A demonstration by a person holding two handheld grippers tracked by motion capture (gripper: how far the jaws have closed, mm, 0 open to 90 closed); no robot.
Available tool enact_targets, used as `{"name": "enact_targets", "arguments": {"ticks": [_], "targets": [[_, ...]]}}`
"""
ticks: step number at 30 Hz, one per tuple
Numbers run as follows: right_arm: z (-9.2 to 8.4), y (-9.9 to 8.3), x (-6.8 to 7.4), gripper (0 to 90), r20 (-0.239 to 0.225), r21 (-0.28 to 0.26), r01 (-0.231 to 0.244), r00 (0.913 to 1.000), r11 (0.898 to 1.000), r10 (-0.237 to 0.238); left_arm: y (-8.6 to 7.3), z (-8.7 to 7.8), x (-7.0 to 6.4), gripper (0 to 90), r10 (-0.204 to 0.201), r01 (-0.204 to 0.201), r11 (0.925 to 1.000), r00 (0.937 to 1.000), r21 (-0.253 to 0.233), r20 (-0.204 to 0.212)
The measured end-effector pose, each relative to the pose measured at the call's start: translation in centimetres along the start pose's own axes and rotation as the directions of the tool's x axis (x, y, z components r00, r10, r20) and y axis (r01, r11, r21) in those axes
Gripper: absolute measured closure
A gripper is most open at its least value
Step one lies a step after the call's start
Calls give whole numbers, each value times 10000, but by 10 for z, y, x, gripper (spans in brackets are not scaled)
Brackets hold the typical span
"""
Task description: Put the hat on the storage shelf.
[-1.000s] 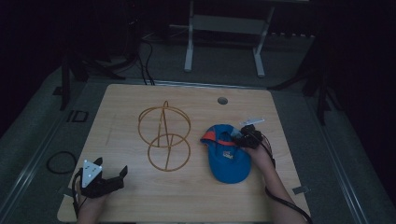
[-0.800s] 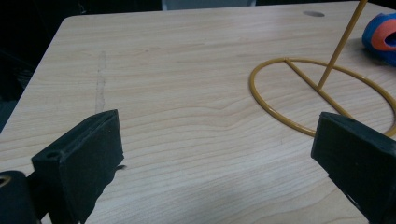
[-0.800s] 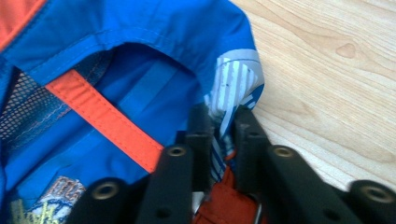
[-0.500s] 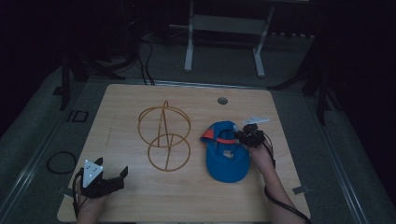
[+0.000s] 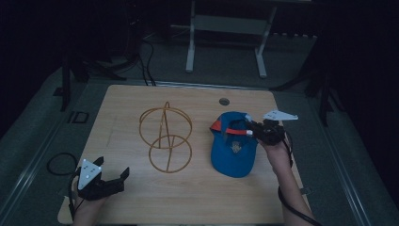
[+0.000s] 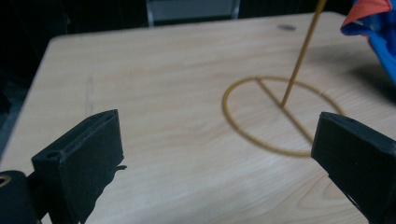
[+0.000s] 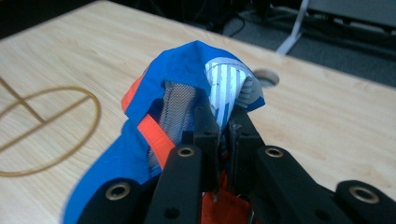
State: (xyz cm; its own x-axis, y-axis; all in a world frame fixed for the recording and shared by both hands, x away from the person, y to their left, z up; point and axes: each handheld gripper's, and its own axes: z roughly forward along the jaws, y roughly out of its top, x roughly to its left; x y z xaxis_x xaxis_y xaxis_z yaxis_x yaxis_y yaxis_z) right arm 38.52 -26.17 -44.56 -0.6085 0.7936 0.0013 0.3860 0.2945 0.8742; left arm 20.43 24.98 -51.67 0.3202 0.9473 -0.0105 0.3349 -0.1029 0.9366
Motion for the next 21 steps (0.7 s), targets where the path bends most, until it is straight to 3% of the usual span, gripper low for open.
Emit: {"name": "enact_targets", "arguments": {"ticks": [7,11,14,17,21], "targets": [[-32,25,8,847,-181,-835,102,9998,9965,-118,32,-14,-19,26,433,-401,9980,9969,-492,662],[-49,37,17,847,-217,-1213,404,9988,9918,-433,53,-17,-28,26,926,-870,9933,9929,-764,740],[-57,43,22,846,200,-1351,765,9970,9879,-745,70,-16,-35,26,1126,-1046,9906,9894,-880,916],[-64,46,23,847,204,-1444,838,9964,9860,-817,89,-13,-42,42,1260,-1152,9884,9858,-992,1113],[-69,43,24,847,-105,-1470,658,9976,9870,-680,113,-6,-52,43,1281,-1105,9877,9774,-1104,1680]]}}
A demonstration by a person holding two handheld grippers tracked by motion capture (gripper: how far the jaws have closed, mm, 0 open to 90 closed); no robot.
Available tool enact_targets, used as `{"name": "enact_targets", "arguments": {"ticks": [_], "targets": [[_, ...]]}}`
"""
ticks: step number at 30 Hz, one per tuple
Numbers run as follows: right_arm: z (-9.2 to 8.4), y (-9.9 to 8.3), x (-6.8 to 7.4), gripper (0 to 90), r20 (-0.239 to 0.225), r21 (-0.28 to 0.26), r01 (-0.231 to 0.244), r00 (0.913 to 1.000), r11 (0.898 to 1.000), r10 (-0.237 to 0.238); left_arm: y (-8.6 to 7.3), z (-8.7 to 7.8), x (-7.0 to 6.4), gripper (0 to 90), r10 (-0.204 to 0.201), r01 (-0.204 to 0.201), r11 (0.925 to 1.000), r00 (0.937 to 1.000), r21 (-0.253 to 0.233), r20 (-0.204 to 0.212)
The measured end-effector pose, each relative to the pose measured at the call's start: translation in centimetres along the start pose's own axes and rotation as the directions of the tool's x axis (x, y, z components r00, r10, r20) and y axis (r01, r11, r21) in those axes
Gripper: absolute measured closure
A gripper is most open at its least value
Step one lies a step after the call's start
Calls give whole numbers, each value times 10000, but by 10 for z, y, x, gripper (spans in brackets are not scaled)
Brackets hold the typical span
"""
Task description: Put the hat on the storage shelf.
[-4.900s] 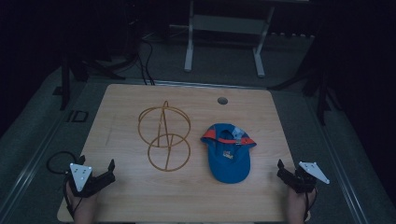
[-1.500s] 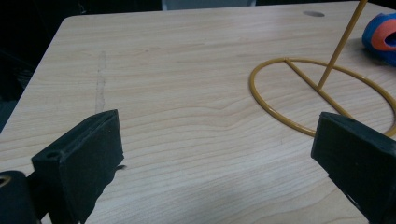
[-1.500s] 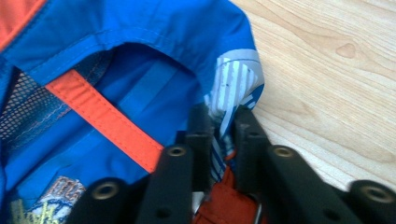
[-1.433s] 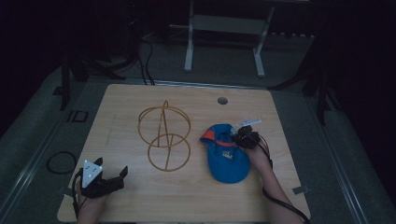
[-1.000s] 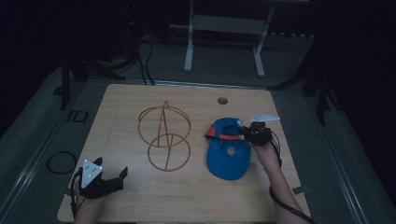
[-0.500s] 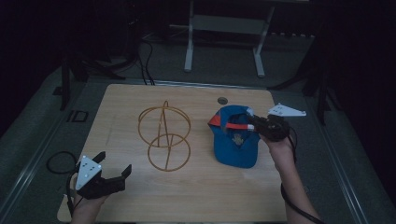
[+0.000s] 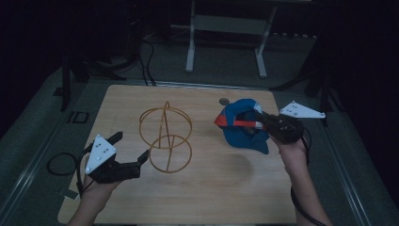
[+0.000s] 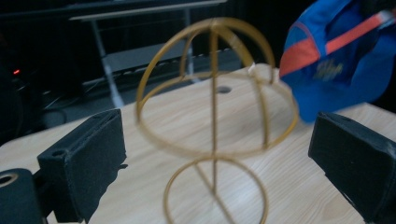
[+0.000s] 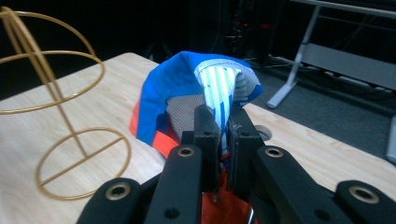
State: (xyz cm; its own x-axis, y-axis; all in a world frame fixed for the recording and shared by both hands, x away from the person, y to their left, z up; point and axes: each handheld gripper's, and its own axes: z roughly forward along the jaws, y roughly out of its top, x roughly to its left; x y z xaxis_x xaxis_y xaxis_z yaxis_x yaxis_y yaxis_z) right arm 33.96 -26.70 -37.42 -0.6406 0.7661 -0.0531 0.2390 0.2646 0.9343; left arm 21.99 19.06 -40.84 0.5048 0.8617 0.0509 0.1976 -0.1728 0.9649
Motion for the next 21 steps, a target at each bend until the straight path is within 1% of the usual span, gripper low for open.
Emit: {"name": "enact_targets", "arguments": {"ticks": [1,2,3,5,7,9,11,13,14,15,16,18,19,21], "targets": [[-1,-1,1,847,-57,10,21,10000,10000,-21,6,3,-2,43,8,-8,10000,9999,40,111],[-2,-2,2,846,-146,-19,0,9999,10000,0,12,7,-5,43,104,-105,9999,9996,69,251],[-4,-3,4,846,-316,-33,-37,9995,10000,36,17,11,-8,44,172,-176,9998,9991,97,386],[-7,-4,9,847,-451,-94,8,9990,10000,-13,25,18,-14,43,366,-373,9992,9979,129,526],[-10,-5,14,846,-634,-136,51,9980,9999,-59,33,26,-21,44,540,-553,9983,9956,158,760],[-13,-6,20,846,-793,-174,134,9967,9998,-148,40,37,-29,44,728,-748,9971,9906,134,1158],[-15,-6,25,846,-880,-195,248,9958,9995,-265,45,48,-33,44,655,-690,9975,9861,177,1529],[-17,-6,29,846,-932,-238,421,9947,9988,-441,48,59,-38,51,704,-764,9966,9836,299,1662],[-18,-6,31,846,-969,-254,460,9941,9986,-483,51,66,-42,51,773,-852,9957,9808,366,1790],[-20,-5,33,846,-964,-253,543,9937,9982,-566,53,71,-45,51,829,-922,9948,9794,423,1843],[-21,-5,34,846,-983,-266,593,9932,9979,-617,55,75,-48,51,892,-997,9940,9769,448,1941],[-21,-5,35,846,-1008,-248,641,9927,9976,-663,60,87,-55,63,1022,-1170,9917,9695,540,2228],[-22,-6,35,846,-1025,-237,631,9926,9977,-653,61,91,-58,64,1061,-1234,9903,9681,634,2270],[-22,-7,35,846,-1152,-257,584,9915,9980,-610,66,101,-65,72,1122,-1341,9883,9622,729,2481]]}}
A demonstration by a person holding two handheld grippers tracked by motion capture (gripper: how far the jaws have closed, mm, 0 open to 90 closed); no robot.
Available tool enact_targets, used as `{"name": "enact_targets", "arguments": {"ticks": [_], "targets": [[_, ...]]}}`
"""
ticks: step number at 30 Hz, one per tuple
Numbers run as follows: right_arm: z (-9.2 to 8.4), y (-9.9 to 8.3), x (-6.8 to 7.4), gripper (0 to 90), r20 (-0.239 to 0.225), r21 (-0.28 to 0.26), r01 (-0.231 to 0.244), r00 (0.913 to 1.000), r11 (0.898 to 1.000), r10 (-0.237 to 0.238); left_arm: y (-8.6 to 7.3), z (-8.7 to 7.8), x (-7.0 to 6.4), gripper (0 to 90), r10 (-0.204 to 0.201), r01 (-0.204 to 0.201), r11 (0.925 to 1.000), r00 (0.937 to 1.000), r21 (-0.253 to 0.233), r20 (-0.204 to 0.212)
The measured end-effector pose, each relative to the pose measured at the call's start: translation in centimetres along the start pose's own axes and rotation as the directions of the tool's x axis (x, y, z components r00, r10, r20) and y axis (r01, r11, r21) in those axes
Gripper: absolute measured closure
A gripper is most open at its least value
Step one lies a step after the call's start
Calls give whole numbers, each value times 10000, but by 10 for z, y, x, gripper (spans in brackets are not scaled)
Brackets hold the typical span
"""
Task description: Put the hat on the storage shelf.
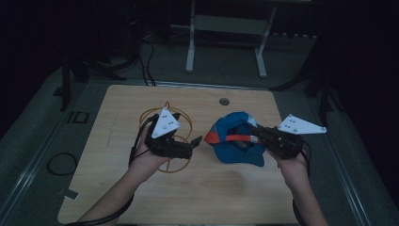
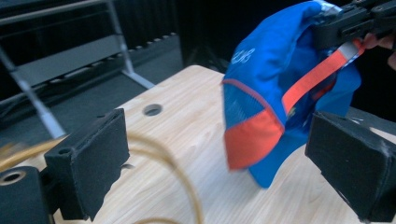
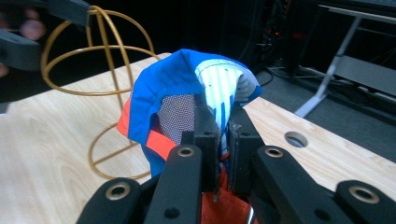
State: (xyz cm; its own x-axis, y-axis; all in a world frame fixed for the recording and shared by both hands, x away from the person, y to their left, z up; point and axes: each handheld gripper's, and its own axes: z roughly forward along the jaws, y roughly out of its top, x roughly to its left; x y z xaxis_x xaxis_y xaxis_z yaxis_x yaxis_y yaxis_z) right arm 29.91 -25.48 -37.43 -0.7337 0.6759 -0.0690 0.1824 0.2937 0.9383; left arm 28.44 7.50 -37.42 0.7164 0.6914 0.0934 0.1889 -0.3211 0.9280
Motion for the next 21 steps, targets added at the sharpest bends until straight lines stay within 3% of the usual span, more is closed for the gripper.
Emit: {"name": "enact_targets", "arguments": {"ticks": [5,7,12,19,21], "targets": [[-3,-1,5,846,-88,-10,141,9999,9999,-141,12,26,-11,126,217,-228,9994,9988,253,431],[-4,-2,6,846,-190,-39,124,9997,9999,-125,15,36,-15,149,544,-579,9966,9967,581,596],[-4,-2,9,845,-291,12,276,9992,9996,-275,19,57,-24,196,537,-635,9946,9916,815,1174],[-5,-4,13,845,-400,-95,365,9985,9993,-368,16,82,-29,213,339,-492,9885,9936,1427,1076],[-5,-5,14,845,-454,-104,422,9981,9991,-426,14,87,-27,276,132,-310,9891,9923,1441,1230]]}}
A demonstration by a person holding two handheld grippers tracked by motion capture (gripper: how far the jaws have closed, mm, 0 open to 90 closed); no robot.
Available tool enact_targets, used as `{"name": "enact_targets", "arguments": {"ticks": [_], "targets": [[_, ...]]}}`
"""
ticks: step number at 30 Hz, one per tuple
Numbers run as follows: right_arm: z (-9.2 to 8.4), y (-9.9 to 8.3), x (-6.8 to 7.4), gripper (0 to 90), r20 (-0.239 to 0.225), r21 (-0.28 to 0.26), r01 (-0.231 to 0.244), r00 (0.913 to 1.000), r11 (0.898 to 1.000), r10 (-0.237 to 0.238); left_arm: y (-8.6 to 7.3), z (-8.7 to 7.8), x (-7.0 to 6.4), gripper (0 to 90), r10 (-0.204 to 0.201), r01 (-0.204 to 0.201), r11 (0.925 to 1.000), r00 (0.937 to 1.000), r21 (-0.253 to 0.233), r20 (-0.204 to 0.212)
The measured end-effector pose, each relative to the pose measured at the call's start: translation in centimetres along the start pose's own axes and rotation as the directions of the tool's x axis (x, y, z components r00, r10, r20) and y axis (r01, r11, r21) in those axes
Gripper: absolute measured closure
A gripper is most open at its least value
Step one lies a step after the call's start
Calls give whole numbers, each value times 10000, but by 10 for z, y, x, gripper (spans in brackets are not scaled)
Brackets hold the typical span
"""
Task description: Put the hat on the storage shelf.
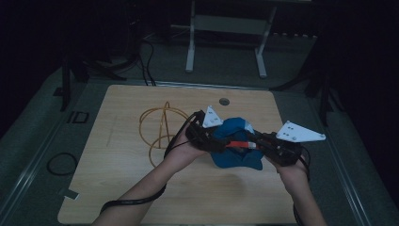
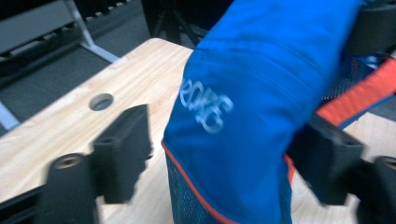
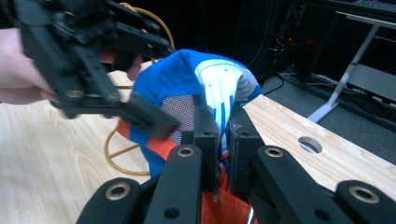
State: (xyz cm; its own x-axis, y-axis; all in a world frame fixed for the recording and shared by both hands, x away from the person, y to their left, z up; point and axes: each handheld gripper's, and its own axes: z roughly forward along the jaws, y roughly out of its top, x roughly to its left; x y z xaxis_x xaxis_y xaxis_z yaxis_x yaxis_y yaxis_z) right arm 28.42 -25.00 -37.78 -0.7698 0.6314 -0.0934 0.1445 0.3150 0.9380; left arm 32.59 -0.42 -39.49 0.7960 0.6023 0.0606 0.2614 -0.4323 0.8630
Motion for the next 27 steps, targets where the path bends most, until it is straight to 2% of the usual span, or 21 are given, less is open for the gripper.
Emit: {"name": "enact_targets", "arguments": {"ticks": [3,6,9,10,13,17,19,21,23,26,27], "targets": [[1,-1,2,845,-86,-5,62,9999,10000,-62,-1,4,-1,376,4,-5,10000,9999,48,135],[3,-1,4,845,-161,-24,56,9999,10000,-56,0,8,-4,484,55,-56,9998,10000,197,38],[4,-2,6,845,-202,-9,42,9998,10000,-42,1,11,-5,621,9,-5,9997,9999,227,-171],[4,-2,6,845,-209,11,35,9998,10000,-35,2,12,-5,694,48,-41,9997,9994,226,-338],[4,-4,9,845,-193,47,10,9998,10000,-9,4,16,-8,861,60,-53,9999,9989,156,-459],[4,-8,10,844,-87,-79,-88,9999,9999,88,8,19,-12,890,417,-405,9990,9965,186,-718],[3,-9,9,844,-25,-83,-132,9999,9999,132,9,19,-13,891,377,-366,9992,9967,170,-718],[2,-10,8,842,45,-12,-205,9998,9998,205,11,19,-13,892,502,-487,9986,9953,199,-826],[0,-10,8,839,-9,-14,-291,9996,9996,291,11,16,-14,895,585,-589,9983,9940,-13,-925],[-2,-11,11,833,-155,-15,-199,9997,9998,198,12,15,-15,895,666,-675,9977,9931,-61,-966],[-6,-11,15,814,-201,-88,-161,9997,9998,159,14,10,-17,895,737,-773,9966,9918,-301,-1047]]}}
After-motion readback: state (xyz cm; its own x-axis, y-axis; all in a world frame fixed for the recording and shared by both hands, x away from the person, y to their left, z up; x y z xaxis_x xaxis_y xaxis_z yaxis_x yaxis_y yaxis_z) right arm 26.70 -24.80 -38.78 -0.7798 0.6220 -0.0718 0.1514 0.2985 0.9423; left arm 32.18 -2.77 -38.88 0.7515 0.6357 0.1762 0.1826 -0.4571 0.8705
